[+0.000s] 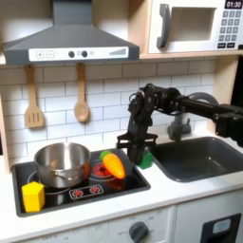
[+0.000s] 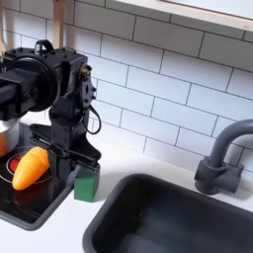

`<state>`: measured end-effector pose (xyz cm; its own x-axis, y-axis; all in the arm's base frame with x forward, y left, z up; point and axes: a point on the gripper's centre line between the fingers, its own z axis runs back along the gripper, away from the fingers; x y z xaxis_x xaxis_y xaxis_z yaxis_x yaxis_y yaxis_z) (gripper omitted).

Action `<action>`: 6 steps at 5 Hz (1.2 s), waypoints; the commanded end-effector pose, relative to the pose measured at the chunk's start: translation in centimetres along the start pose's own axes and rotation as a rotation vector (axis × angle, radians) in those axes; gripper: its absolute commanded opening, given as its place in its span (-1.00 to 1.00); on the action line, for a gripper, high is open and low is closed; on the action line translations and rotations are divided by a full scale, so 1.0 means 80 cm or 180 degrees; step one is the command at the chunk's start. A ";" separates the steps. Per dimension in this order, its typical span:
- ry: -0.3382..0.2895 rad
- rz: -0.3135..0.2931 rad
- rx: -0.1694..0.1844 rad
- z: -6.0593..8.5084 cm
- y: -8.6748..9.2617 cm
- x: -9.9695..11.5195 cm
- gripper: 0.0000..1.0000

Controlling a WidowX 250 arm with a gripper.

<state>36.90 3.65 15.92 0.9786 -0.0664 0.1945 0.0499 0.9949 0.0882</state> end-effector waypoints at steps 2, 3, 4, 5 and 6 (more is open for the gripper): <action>-0.0046 0.0012 -0.0095 0.000 -0.014 0.003 -1.00; -0.0065 0.0006 -0.0055 0.001 -0.014 0.005 -1.00; -0.0118 0.0153 0.0040 0.007 -0.007 0.009 -1.00; -0.0162 0.0183 0.0061 0.011 -0.006 0.010 -1.00; -0.0140 0.0127 0.0019 0.009 -0.013 0.009 -1.00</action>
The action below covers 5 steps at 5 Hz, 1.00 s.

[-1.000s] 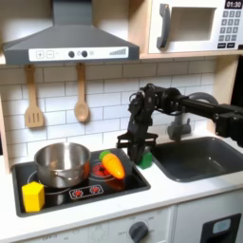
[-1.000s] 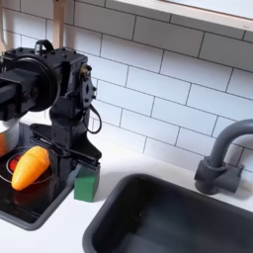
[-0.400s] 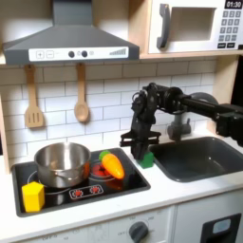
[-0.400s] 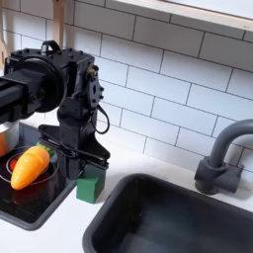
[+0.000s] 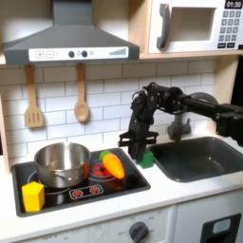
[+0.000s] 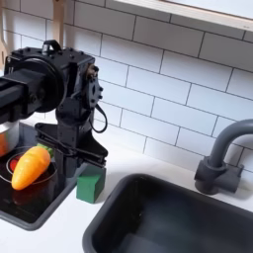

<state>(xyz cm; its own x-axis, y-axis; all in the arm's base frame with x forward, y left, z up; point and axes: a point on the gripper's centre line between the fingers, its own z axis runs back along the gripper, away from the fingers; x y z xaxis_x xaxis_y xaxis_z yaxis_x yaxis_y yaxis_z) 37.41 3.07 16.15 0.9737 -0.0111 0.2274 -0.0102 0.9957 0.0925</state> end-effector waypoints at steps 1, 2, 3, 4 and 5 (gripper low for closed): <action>-0.0159 -0.0102 0.0018 0.024 -0.014 0.005 -1.00; -0.0242 -0.0142 0.0018 0.044 -0.026 0.009 -1.00; -0.0181 -0.0182 -0.0137 0.043 -0.042 0.009 1.00; -0.0079 -0.0132 -0.0234 0.040 -0.047 0.003 1.00; 0.0010 -0.0014 -0.0260 0.037 -0.047 0.000 1.00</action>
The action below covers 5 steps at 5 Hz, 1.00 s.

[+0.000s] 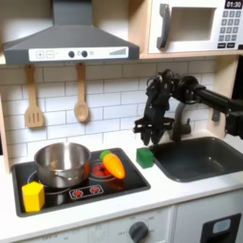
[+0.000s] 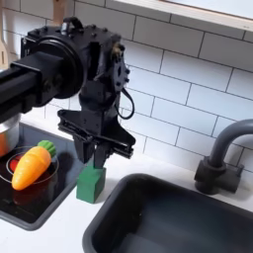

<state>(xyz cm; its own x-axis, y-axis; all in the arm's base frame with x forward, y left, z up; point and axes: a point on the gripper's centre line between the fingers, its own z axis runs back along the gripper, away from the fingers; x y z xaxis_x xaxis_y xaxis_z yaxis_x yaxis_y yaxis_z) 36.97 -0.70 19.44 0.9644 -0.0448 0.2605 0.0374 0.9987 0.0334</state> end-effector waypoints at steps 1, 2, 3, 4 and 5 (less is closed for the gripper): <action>0.0174 0.0141 -0.0071 -0.011 -0.001 -0.009 1.00; 0.0190 0.0199 -0.0046 -0.016 0.000 -0.006 1.00; 0.0240 0.0217 -0.0053 -0.024 -0.006 -0.006 1.00; 0.0261 0.0220 0.0019 -0.031 -0.004 -0.004 1.00; 0.0298 0.0246 0.0055 -0.037 0.002 -0.006 1.00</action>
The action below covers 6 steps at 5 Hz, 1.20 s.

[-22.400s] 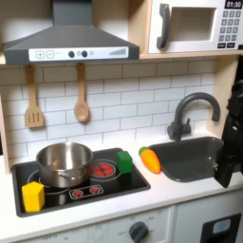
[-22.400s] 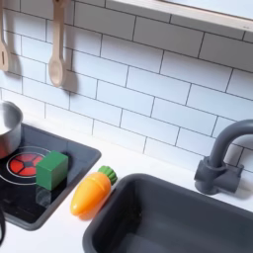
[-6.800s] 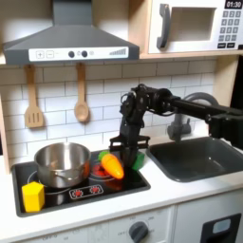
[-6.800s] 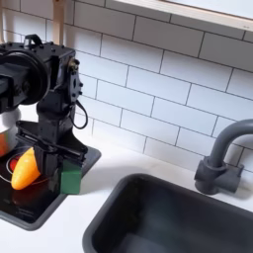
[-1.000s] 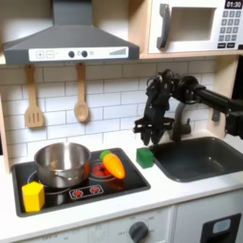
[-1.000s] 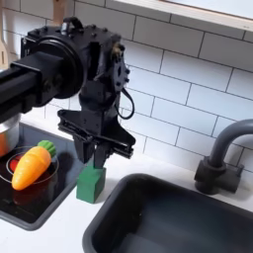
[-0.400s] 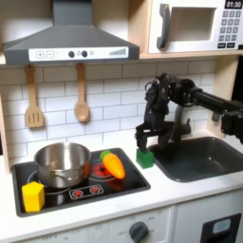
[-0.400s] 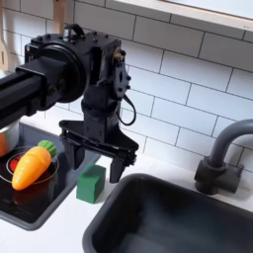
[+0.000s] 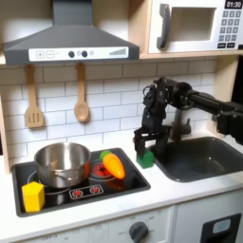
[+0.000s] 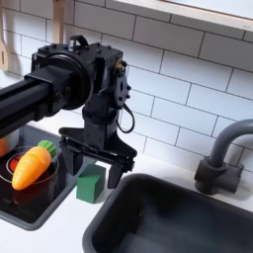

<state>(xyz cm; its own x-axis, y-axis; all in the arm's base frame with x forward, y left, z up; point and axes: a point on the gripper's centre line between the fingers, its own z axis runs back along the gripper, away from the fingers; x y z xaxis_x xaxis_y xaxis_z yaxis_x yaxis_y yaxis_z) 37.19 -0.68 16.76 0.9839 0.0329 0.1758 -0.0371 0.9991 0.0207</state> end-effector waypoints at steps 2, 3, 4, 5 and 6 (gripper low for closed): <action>0.0101 -0.0013 0.0030 -0.018 -0.002 0.002 1.00; 0.0120 -0.0001 0.0029 -0.021 -0.003 0.004 1.00; 0.0129 -0.0017 0.0043 -0.022 -0.001 0.005 -0.36; 0.0151 -0.0074 0.0043 -0.023 -0.003 0.000 -1.00; 0.0149 -0.0125 0.0021 -0.023 -0.005 -0.005 -1.00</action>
<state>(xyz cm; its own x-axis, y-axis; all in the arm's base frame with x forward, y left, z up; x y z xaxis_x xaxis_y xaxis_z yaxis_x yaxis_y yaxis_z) 37.28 -1.04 14.93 0.9910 -0.0058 0.1334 0.0008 0.9993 0.0371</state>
